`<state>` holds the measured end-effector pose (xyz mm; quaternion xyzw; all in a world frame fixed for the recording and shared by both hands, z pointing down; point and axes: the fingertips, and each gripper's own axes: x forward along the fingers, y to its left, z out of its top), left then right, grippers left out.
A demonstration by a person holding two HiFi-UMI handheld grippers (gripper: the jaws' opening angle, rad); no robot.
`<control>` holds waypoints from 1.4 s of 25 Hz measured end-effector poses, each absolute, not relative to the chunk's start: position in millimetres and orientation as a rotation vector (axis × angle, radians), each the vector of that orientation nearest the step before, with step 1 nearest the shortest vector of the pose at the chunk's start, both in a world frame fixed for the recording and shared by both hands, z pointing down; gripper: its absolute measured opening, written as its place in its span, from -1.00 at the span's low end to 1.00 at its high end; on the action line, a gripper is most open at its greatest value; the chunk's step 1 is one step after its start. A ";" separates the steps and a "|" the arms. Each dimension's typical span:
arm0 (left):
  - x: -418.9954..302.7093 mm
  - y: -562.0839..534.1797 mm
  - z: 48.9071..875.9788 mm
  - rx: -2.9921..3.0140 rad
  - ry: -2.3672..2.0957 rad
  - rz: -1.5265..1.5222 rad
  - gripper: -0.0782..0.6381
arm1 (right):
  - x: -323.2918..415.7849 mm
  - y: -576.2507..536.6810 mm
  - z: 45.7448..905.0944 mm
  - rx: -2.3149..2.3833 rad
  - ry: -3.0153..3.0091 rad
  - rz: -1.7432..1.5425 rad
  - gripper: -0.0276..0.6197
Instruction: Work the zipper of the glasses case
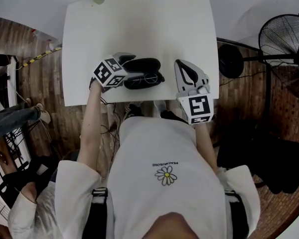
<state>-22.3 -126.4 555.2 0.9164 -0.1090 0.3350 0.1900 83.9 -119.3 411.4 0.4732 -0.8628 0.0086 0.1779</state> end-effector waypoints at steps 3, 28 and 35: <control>-17.8 -120.9 546.6 2.592 -0.299 0.912 0.19 | 82.3 -118.4 414.2 1.319 -2.442 0.034 -0.89; 16.4 -4.6 540.6 2.620 -0.515 1.032 0.19 | 25.1 -89.0 497.5 0.538 -2.576 0.073 -0.89; 19.0 6.0 561.1 2.578 -0.534 0.976 0.19 | 8.8 -72.7 532.1 0.355 -2.508 0.091 -0.89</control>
